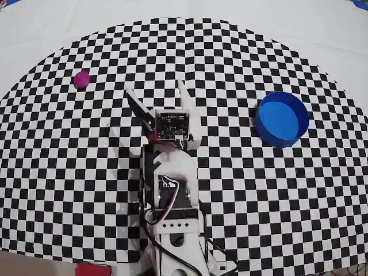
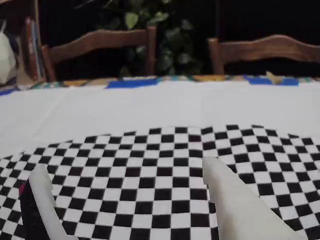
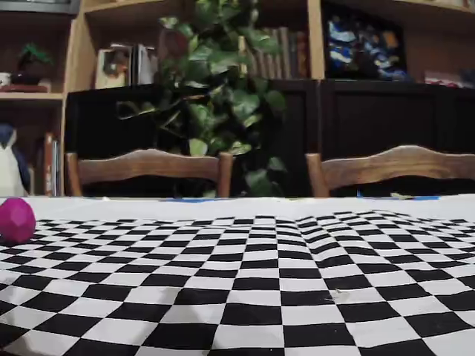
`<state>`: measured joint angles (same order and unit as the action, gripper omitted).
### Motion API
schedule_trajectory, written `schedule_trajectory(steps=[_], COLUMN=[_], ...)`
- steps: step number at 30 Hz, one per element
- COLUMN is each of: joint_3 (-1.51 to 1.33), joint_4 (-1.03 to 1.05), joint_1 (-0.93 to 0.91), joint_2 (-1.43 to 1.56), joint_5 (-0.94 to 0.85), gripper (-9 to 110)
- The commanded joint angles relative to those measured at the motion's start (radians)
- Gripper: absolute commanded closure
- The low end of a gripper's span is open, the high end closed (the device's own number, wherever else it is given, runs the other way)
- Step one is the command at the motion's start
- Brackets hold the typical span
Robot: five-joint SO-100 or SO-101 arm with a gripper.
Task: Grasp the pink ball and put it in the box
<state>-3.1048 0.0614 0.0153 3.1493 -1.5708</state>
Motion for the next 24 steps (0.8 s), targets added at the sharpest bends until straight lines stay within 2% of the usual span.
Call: schedule_trajectory(steps=[1, 24], joint_3=[-0.008, -0.008], joint_4=[-0.018, -0.018], joint_1=[0.032, 0.225], joint_2=[-0.009, -0.048], joint_5=[-0.006, -0.006], gripper=[65, 65])
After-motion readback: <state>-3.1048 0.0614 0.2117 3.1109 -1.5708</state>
